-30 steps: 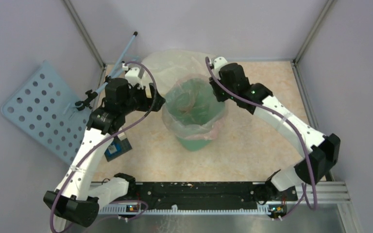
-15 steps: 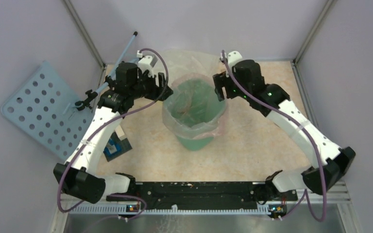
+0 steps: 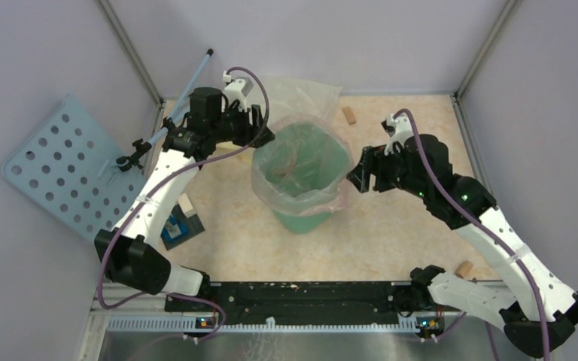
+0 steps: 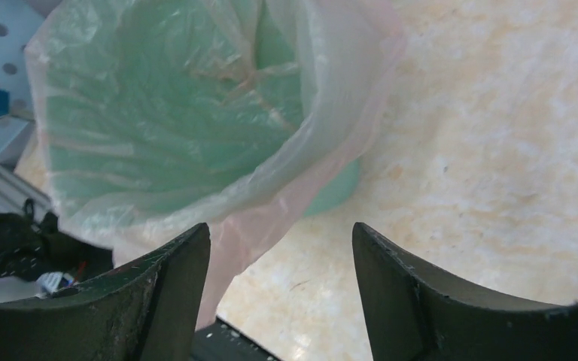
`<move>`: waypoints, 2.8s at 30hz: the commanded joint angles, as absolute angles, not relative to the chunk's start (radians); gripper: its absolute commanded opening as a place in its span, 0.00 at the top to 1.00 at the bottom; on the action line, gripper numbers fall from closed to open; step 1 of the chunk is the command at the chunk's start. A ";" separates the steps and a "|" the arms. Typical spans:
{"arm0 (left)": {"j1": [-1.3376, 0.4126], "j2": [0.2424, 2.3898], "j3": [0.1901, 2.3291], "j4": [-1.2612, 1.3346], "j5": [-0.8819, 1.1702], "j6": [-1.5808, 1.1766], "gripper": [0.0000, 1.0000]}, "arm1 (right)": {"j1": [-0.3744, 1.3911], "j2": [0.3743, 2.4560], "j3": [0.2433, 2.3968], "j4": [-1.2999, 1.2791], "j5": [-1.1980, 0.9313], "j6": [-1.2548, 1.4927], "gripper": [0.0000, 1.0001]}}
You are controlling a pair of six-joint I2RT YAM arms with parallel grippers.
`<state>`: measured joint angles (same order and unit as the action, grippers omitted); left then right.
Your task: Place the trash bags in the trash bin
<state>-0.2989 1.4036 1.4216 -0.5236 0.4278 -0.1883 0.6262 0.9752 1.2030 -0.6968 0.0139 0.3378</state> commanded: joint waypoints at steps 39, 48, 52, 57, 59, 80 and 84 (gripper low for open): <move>-0.314 1.433 1.410 -0.433 0.399 -0.181 0.78 | 0.629 0.819 0.852 -0.442 -0.345 0.866 0.39; -0.321 1.427 1.406 -0.436 0.384 -0.184 0.80 | 0.629 0.804 0.927 -0.462 -0.330 0.883 0.29; -0.327 1.429 1.406 -0.433 0.381 -0.187 0.80 | 0.638 0.821 0.916 -0.421 -0.342 0.894 0.29; -0.333 1.431 1.408 -0.433 0.376 -0.187 0.82 | 0.644 0.838 0.845 -0.412 -0.300 0.882 0.43; -0.334 1.431 1.405 -0.433 0.374 -0.187 0.82 | 0.644 0.834 0.812 -0.425 -0.261 0.866 0.50; -0.337 1.427 1.380 -0.422 0.367 -0.181 0.83 | 0.644 0.697 0.597 -0.383 -0.138 0.718 0.50; -0.337 1.424 1.381 -0.422 0.367 -0.180 0.83 | 0.644 0.597 0.641 -0.370 -0.252 0.655 0.50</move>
